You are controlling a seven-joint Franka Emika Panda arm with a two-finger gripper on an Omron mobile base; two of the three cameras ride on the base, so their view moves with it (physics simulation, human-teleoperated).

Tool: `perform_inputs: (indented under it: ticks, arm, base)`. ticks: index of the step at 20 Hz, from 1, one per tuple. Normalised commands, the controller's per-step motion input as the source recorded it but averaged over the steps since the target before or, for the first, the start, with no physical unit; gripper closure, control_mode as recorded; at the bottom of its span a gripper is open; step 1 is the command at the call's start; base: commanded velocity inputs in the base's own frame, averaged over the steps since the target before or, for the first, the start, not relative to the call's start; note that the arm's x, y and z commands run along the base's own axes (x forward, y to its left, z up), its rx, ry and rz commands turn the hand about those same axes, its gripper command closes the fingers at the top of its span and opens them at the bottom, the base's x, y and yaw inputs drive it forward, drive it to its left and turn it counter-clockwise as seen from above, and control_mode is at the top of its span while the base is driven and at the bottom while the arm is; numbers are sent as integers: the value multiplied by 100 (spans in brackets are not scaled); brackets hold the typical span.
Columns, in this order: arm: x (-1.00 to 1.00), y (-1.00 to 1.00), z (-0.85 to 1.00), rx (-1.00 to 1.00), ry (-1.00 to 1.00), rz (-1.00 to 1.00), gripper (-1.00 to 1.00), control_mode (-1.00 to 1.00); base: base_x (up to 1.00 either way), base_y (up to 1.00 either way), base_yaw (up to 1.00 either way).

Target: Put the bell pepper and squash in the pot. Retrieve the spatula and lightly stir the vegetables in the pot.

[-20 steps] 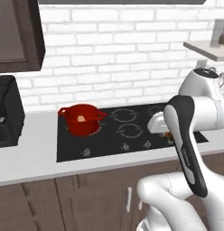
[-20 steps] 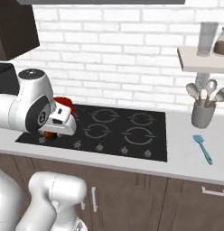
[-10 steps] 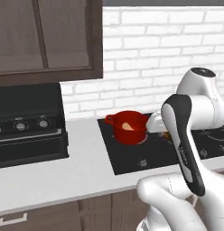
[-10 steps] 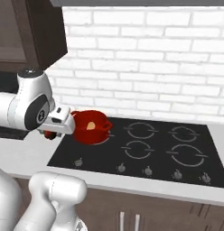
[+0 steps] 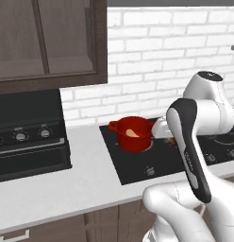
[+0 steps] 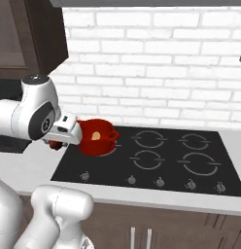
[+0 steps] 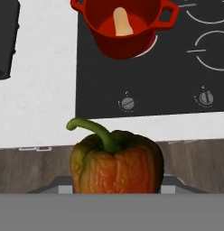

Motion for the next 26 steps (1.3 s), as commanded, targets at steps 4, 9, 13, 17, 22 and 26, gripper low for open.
perform_inputs:
  ticks: [4,9,13,17,22,26]
  arm:
    - [80,25,-29,0,5,0,100,-100]
    - [100,0,-13,3,11,0,100,-100]
    - [100,-1,-32,2,21,0,100,-100]
    - [100,0,-73,-1,19,0,100,-100]
    - [100,-8,-67,-1,10,-2,100,-100]
    - [72,-5,-17,7,1,0,100,-100]
  base:
    - [0,0,0]
    - [0,0,0]
    - [0,0,0]
    - [0,0,0]
    - [0,0,0]
    - [0,0,0]
